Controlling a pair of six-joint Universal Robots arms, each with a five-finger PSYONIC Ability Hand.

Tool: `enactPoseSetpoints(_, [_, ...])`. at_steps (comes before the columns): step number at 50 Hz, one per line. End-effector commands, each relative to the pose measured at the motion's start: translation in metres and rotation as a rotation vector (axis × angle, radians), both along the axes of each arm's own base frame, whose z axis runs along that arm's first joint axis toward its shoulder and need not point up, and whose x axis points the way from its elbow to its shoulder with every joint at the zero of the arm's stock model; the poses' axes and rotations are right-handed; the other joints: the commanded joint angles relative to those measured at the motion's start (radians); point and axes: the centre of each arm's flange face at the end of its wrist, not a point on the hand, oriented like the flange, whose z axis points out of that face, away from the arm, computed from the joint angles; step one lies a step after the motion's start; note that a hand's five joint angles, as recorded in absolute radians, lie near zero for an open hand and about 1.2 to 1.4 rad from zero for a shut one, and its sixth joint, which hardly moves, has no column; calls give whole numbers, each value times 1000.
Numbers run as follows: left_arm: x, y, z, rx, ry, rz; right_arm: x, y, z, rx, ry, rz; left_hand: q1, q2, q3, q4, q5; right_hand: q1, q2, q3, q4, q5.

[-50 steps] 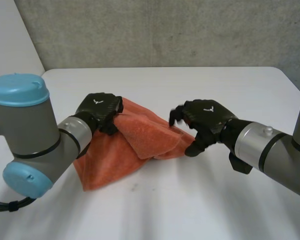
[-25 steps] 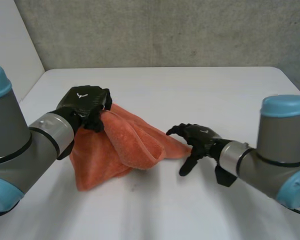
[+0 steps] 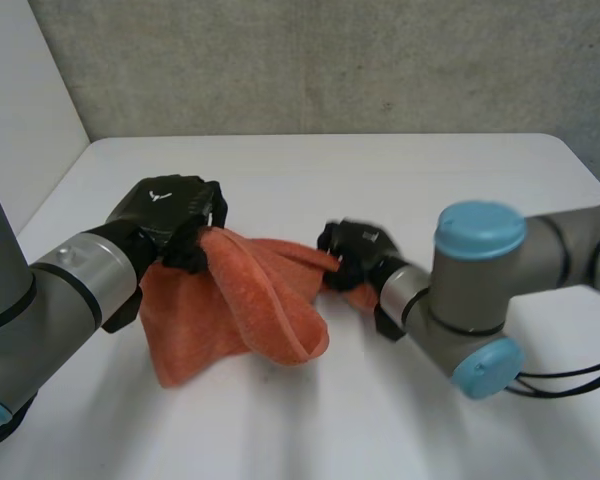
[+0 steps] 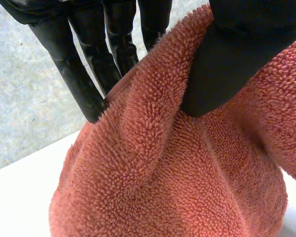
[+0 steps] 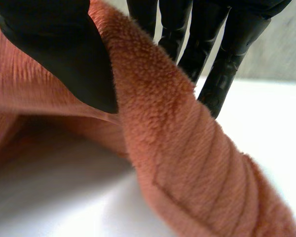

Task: Fold the laundry

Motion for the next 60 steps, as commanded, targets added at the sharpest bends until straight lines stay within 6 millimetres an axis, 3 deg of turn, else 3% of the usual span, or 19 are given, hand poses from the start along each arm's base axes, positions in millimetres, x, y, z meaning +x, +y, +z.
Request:
enactPoseSetpoints(1, [12, -12, -15, 36, -17, 51, -44, -24, 90, -238, 10, -122, -221, -220, -217, -218, -225, 430, 224, 219, 208, 256])
enactPoseSetpoints(4, [14, -16, -21, 47, -21, 60, -56, -26, 98, -277, 73, -128, -277, -277, -274, -275, -281, 430, 224, 219, 208, 256])
enactPoseSetpoints(5, [14, -20, -28, 65, -29, 65, -68, -25, 104, -307, 177, -124, -286, -285, -282, -283, -290, 430, 224, 219, 208, 256])
enactPoseSetpoints(10, [13, -25, -49, 116, -50, 68, -83, -19, 93, -265, 339, -97, -368, -368, -365, -366, -372, 430, 224, 219, 208, 256])
enactPoseSetpoints(24, [9, -33, -64, 90, -38, 64, -98, 1, 78, -189, 377, -71, -547, -547, -543, -544, -551, 430, 224, 219, 208, 256])
enactPoseSetpoints(28, [1, -36, -66, 51, -23, 37, -99, 8, 71, -165, 383, -50, -764, -764, -760, -762, -768, 430, 224, 219, 208, 256])
enactPoseSetpoints(32, [-12, -43, -69, 26, -3, -22, -100, 15, 68, -152, 385, -38, -759, -758, -755, -756, -762, 430, 224, 219, 208, 256])
enactPoseSetpoints(39, [-37, -55, -81, 60, -3, -118, -102, 22, 69, -153, 386, -36, -501, -501, -498, -499, -505, 430, 224, 219, 208, 256])
enactPoseSetpoints(51, [-44, -66, -107, 132, -52, -136, -106, 18, 72, -186, 411, -31, -321, -321, -318, -319, -325, 430, 224, 219, 208, 256])
enactPoseSetpoints(55, [-44, -66, -114, 134, -76, -143, -105, 12, 76, -216, 426, -29, -119, -119, -116, -117, -123, 430, 224, 219, 208, 256])
enactPoseSetpoints(57, [-45, -67, -114, 123, -89, -145, -103, 8, 78, -229, 426, -29, 232, 233, 236, 235, 229, 430, 224, 219, 208, 256])
enactPoseSetpoints(60, [-46, -73, -104, 63, -95, -143, -97, -5, 81, -258, 426, -28, 292, 292, 296, 295, 288, 430, 224, 219, 208, 256])
